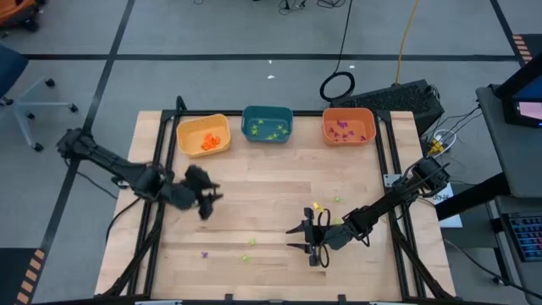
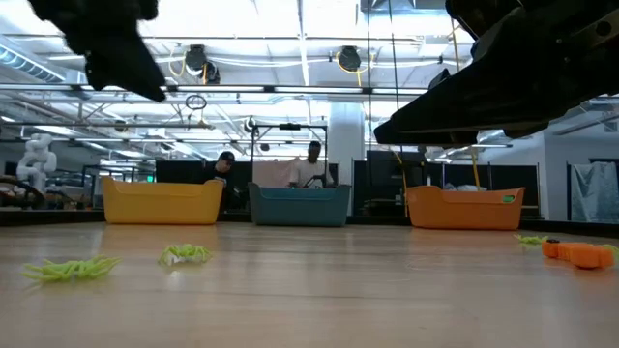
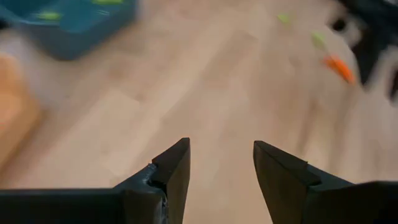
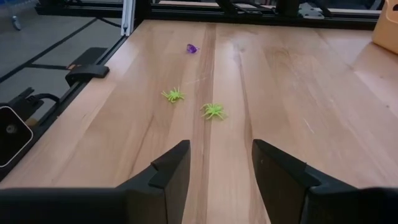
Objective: Sort Halloween decoration
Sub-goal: Put the violet witch hat toy into the orange bin
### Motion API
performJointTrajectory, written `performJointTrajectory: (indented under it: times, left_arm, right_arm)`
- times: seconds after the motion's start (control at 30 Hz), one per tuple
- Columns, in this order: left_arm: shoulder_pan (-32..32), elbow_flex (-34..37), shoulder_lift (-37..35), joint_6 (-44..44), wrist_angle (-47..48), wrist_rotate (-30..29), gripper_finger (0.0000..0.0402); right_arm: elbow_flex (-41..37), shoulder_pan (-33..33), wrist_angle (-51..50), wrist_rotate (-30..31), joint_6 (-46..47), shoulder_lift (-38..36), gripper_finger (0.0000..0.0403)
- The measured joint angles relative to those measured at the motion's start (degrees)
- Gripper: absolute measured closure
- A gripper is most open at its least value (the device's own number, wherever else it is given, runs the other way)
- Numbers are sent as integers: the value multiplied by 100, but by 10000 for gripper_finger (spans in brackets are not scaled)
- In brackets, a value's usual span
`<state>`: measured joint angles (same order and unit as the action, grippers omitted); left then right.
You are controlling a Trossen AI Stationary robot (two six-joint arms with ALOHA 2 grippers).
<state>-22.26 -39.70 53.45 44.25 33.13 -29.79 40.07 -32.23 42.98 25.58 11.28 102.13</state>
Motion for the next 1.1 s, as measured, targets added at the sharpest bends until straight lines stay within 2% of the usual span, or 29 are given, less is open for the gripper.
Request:
performJointTrajectory:
  times: [0.17,0.37,0.47,0.73,0.93,1.1]
  left_arm:
    - [-1159,0,669,1,-256,294,247]
    - [-2065,-2,1395,195,-1266,438,259]
    - [-2395,-8,1688,586,-1358,554,260]
    - [-3075,-795,2757,1066,-1002,1220,260]
    - [-3310,-1684,3566,1250,237,1328,260]
    - [-3382,-1794,4015,1740,429,1335,260]
  right_arm:
    - [0,4,2,9,-41,0,245]
    - [0,4,2,11,-5,0,245]
    - [0,4,2,9,48,2,245]
    - [0,4,0,0,122,2,245]
    - [0,4,0,-2,154,2,245]
    - [0,4,0,-4,215,2,245]
